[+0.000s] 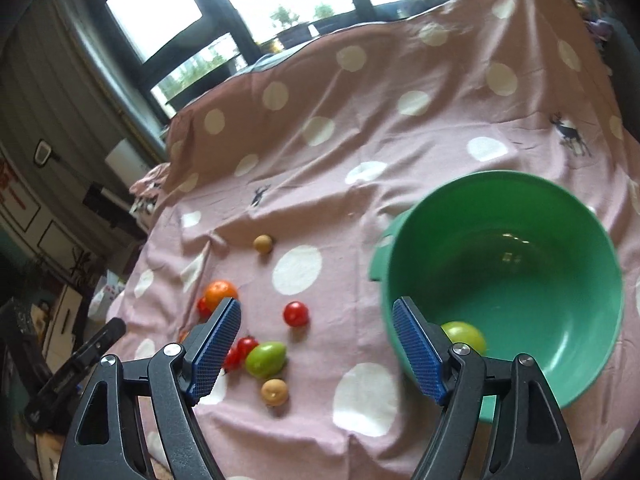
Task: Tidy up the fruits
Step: 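Move the right tool back to the bright green lime-like fruit, then close the right tool around the bright green fruit, then carry the bright green fruit in the right tool toward the green bowl, then lower the held bright green fruit into the green bowl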
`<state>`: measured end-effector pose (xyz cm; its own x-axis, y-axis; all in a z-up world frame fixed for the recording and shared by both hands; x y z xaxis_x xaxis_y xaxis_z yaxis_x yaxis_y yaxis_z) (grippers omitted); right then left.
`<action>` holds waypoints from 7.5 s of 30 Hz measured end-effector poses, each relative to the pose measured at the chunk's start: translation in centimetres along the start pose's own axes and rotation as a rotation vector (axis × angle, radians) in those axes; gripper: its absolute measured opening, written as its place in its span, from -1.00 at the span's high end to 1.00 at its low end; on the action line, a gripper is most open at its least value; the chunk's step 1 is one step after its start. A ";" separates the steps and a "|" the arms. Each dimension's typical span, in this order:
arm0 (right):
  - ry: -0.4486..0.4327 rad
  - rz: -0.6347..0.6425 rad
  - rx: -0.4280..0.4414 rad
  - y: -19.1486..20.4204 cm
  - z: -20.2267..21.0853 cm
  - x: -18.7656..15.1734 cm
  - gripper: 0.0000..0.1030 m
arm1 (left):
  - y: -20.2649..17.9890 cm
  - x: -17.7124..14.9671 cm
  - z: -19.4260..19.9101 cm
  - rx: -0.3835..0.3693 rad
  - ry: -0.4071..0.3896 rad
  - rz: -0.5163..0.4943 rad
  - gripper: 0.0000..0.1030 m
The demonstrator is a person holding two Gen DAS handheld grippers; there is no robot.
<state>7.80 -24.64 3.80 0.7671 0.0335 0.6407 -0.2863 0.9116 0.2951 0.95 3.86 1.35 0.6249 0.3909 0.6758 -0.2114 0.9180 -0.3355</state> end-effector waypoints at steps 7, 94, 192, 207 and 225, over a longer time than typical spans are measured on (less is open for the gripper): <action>0.225 0.073 0.066 4.4 -8.3 -2.8 -0.50 | -0.7 -0.8 -1.4 -0.058 0.070 0.018 -0.78; -0.084 0.003 0.133 3.4 1.5 0.4 0.29 | -18.1 -3.1 1.3 -0.311 0.081 -0.321 0.42; -0.081 -0.284 -0.081 -12.7 5.0 0.2 0.29 | -32.2 -7.4 -5.5 -0.506 0.257 -0.477 0.44; -0.048 -0.284 -0.112 -13.0 4.1 0.0 0.29 | -32.0 -7.9 -6.5 -0.513 0.288 -0.458 0.44; -0.014 -0.281 -0.139 -13.2 3.3 -0.2 0.29 | -31.7 -8.2 -7.5 -0.521 0.317 -0.437 0.44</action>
<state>9.48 -38.01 2.10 0.7969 -0.2326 0.5576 0.0178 0.9315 0.3632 8.15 -28.93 1.45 0.7738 -0.1121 0.6235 0.4394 0.8040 -0.4007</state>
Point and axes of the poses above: each gripper's, at about its wrist camera, not at the fingertips, and z roughly against the way its jaws point, y to its left, x to its top, the point moved 3 cm from there along -z, roughly the way its jaws point, and after that the axes turned 4 degrees about z, right-handed, at the moved point
